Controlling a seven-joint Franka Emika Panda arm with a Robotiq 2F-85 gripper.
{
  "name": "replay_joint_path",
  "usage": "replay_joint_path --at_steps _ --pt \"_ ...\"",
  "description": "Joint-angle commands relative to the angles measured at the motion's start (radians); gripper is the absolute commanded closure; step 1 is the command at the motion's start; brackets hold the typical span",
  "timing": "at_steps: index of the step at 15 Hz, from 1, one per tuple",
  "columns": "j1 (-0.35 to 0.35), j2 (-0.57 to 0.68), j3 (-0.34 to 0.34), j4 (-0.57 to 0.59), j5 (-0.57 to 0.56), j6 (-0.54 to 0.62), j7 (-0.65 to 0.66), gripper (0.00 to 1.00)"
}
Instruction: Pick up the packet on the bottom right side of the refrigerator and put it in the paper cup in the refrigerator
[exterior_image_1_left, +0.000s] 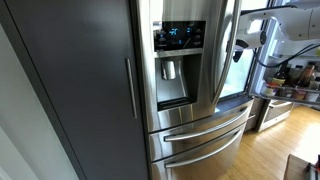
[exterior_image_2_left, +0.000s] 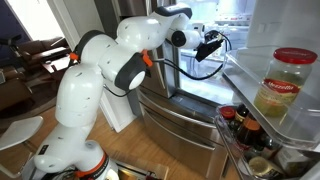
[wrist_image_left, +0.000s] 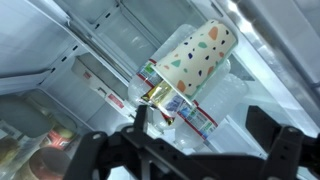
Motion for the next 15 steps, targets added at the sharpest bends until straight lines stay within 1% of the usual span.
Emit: replay_joint_path --at_steps 1,8,12,13,15 --pt "-0.052 -0.126 -0.041 -0.144 0.089 -0.048 -0.038 0.0" --pt "-0.113 -0.282 -0.078 -0.319 0.124 -0.088 -0.034 0.0" --pt "-0.127 -0.361 -0.113 -0.426 0.11 -0.11 -0.002 0.0" --pt "-0.106 -0.28 -0.087 -0.343 0.086 -0.058 0.0 0.0" --pt "-0.106 -0.289 -0.088 -0.354 0.086 -0.059 0.007 0.0"
